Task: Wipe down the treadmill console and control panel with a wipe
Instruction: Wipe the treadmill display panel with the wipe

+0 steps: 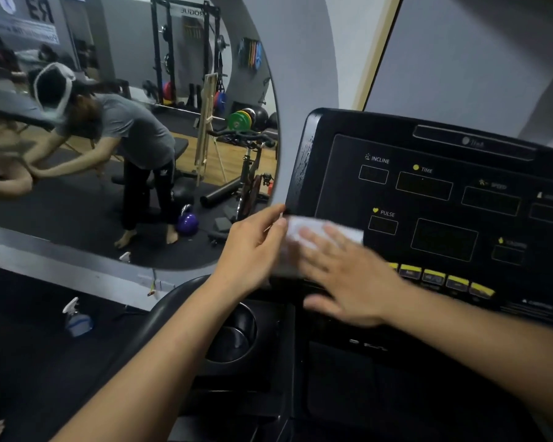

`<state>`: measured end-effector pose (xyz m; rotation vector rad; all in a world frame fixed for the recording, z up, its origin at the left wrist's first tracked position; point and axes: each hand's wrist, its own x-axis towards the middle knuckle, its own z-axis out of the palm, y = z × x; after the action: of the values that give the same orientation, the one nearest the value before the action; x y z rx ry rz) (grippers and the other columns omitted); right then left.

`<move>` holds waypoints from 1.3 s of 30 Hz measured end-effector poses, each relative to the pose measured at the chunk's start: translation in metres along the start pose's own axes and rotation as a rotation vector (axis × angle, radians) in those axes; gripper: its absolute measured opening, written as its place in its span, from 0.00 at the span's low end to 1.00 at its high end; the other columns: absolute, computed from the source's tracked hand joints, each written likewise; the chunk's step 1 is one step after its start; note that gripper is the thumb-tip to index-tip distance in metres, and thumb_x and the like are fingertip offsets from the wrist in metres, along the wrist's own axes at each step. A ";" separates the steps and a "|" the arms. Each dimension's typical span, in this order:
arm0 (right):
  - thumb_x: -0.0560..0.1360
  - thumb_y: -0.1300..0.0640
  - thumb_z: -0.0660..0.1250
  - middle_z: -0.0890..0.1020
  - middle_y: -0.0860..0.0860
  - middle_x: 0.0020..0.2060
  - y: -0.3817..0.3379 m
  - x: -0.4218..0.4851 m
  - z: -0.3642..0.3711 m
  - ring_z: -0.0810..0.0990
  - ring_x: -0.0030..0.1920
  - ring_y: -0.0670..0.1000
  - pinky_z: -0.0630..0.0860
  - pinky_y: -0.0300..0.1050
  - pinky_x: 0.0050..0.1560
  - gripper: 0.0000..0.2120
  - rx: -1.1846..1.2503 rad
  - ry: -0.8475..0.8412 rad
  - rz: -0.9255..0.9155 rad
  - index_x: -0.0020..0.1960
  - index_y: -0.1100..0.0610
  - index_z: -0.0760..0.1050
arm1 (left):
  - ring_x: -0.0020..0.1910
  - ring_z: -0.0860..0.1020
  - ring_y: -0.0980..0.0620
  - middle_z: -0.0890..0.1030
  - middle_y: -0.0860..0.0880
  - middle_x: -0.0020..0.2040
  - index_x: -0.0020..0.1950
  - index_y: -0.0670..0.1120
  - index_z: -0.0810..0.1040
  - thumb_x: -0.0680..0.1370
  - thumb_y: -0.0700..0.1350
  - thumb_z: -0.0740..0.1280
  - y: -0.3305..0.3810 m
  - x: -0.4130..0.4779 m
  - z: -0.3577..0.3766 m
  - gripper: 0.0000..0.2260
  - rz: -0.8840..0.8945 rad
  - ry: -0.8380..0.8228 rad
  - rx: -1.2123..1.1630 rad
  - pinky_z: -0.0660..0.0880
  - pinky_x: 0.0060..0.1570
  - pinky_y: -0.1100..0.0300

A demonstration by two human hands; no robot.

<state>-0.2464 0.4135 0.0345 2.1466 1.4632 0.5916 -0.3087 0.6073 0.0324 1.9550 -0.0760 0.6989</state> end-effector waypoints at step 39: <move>0.79 0.35 0.47 0.47 0.53 0.79 0.058 0.008 -0.020 0.39 0.78 0.57 0.41 0.61 0.75 0.33 0.040 0.084 0.362 0.79 0.50 0.48 | 0.78 0.46 0.39 0.53 0.37 0.78 0.77 0.38 0.58 0.81 0.57 0.54 -0.011 -0.005 0.049 0.31 0.444 -0.158 0.805 0.56 0.75 0.42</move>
<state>-0.2135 0.4056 0.0859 2.4655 1.1392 0.7918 -0.2881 0.5699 0.0055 2.8114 -0.3841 0.9548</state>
